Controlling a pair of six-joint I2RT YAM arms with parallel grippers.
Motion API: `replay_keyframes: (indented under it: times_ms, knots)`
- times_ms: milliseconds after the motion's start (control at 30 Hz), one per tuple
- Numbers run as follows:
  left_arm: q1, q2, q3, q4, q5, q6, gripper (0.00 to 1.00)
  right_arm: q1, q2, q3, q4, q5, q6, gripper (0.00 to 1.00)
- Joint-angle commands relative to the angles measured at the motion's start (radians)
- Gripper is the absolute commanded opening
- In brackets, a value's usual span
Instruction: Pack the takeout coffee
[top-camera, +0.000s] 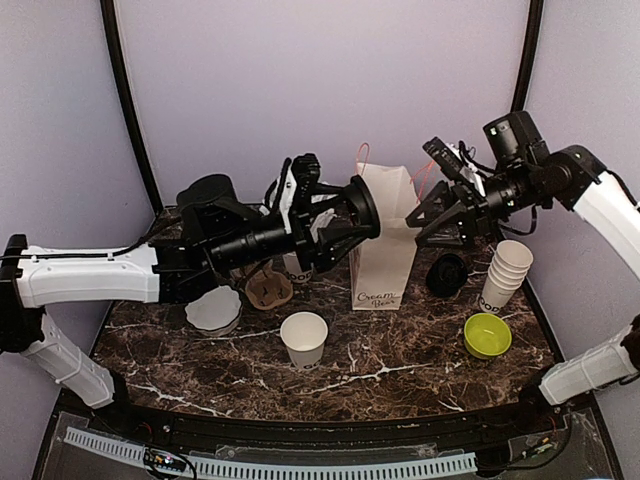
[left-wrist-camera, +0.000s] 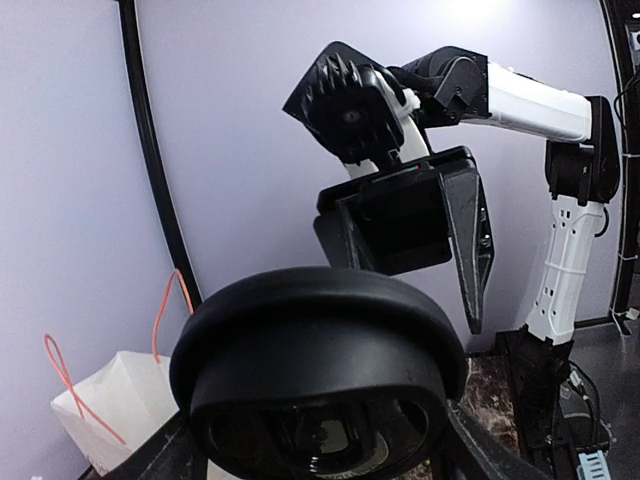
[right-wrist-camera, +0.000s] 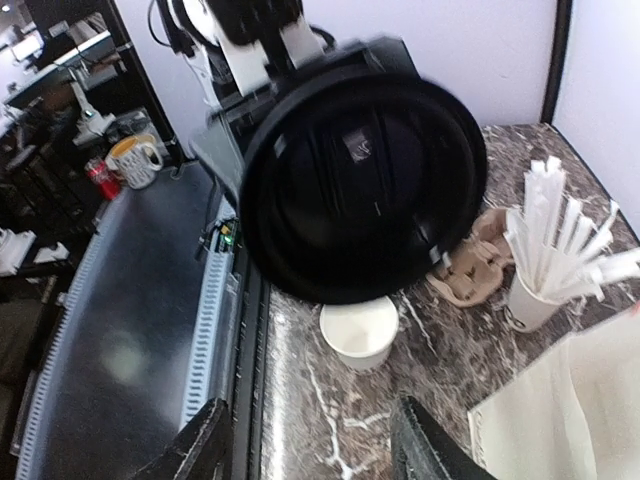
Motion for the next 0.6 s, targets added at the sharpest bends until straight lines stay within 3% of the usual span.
replay_keyframes:
  times_ms: [0,67,200,467,567]
  knots:
    - [-0.005,-0.152,0.021,-0.498,-0.038,-0.026,0.72,-0.033,-0.103,-0.229,0.139,0.131,0.013,0.56]
    - [-0.005,-0.172,0.069,-0.826,-0.04,-0.03,0.72,-0.032,-0.104,-0.338,0.2,0.156,0.006,0.57]
    - [-0.005,-0.157,0.174,-1.192,-0.104,-0.058,0.72,-0.025,-0.064,-0.502,0.3,0.16,-0.016,0.56]
    - [-0.004,-0.087,0.249,-1.493,-0.249,-0.119,0.71,0.033,0.028,-0.605,0.44,0.221,-0.023,0.51]
    - [-0.005,-0.054,0.26,-1.523,-0.271,-0.117,0.71,0.037,0.068,-0.622,0.46,0.188,-0.039,0.51]
